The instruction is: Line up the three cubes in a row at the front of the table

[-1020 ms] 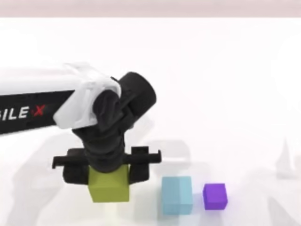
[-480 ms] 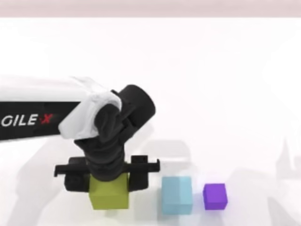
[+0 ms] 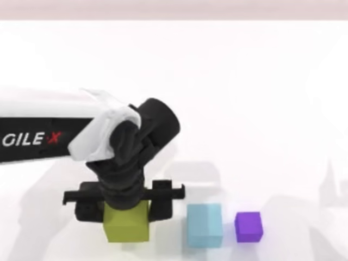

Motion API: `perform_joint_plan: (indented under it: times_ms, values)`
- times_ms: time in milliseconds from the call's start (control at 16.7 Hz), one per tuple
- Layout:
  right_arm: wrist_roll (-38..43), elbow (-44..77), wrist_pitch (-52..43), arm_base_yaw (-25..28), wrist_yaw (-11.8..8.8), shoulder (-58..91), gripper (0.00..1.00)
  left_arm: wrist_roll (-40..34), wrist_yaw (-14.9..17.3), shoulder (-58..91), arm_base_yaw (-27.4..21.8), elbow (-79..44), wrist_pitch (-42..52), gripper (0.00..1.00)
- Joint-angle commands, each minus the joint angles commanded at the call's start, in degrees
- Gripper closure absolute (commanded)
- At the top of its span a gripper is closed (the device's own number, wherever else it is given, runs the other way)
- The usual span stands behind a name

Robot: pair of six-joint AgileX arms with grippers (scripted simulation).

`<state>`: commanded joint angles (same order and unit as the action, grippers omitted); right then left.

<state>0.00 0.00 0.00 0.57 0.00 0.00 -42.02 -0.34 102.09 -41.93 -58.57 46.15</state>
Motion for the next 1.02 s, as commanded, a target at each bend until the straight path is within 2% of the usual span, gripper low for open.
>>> perform_joint_plan:
  times_ms: [180, 240, 780, 1020]
  values:
    - [0.00, 0.00, 0.00, 0.00, 0.00, 0.00, 0.00, 0.00, 0.00, 0.00, 0.00, 0.00, 0.00, 0.02]
    - [0.00, 0.00, 0.00, 0.00, 0.00, 0.00, 0.00, 0.00, 0.00, 0.00, 0.00, 0.00, 0.00, 0.00]
    - [0.00, 0.00, 0.00, 0.00, 0.00, 0.00, 0.00, -0.02, -0.01, -0.09, 0.07, -0.18, 0.20, 0.00]
    - [0.00, 0.00, 0.00, 0.00, 0.00, 0.00, 0.00, -0.44, -0.03, -2.14, 0.53, -4.31, 6.50, 0.00]
